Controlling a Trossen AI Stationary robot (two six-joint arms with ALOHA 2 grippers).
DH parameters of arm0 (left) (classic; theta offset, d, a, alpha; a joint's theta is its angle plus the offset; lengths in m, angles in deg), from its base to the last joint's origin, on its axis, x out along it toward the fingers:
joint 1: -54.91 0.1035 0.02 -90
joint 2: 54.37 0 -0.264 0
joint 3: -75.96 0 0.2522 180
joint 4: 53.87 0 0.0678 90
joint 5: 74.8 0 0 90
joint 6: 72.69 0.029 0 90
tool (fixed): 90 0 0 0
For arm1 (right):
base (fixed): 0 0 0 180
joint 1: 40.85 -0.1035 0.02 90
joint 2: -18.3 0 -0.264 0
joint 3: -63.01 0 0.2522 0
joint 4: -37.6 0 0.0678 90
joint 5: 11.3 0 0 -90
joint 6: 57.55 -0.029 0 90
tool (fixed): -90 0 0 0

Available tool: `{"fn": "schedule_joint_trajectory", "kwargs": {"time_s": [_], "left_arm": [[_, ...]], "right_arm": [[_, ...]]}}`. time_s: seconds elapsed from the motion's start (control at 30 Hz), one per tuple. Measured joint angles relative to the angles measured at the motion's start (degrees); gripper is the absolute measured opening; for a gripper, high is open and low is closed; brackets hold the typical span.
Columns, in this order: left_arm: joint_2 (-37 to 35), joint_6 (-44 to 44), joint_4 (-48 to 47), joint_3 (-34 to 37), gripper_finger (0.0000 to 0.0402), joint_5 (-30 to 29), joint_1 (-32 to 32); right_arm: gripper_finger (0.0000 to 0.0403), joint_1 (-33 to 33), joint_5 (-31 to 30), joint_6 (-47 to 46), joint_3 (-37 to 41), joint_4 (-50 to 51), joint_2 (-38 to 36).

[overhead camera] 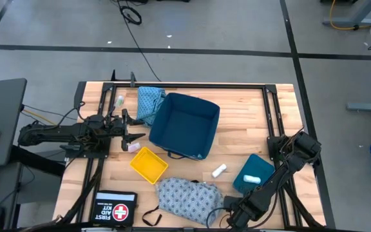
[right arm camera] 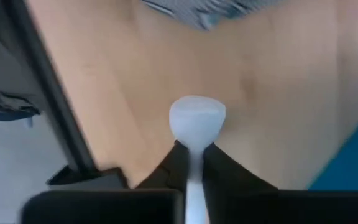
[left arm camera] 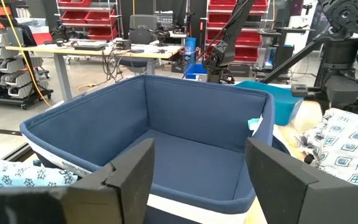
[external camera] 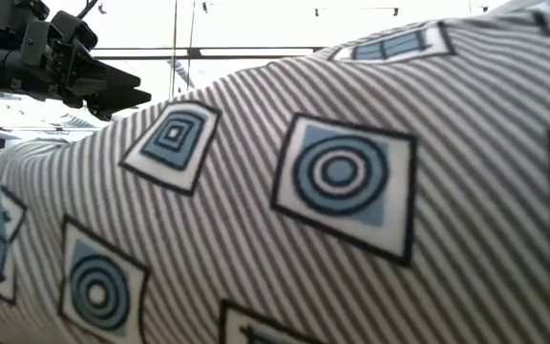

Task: Pick & place medical supplies in basket/bin
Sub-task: Put the bottom white bandage into the blue bin

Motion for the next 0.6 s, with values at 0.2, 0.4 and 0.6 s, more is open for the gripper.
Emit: {"fn": "schedule_joint_trajectory", "kwargs": {"time_s": [0.2,0.4,0.6], "left_arm": [[0.0,0.0,0.0,0.0,0.0238,0.0,0.0],[0.0,0.0,0.0,0.0,0.0238,0.0,0.0],[0.0,0.0,0.0,0.0,0.0238,0.0,0.0]], "right_arm": [[0.0010,0.3,-1.2,0.8,-0.2,-2.3,0.0],[0.0010,0.3,-6.2,2.9,-3.0,-1.6,0.0],[0.0010,0.3,-10.7,3.4,-10.3,9.9,0.0]]}}
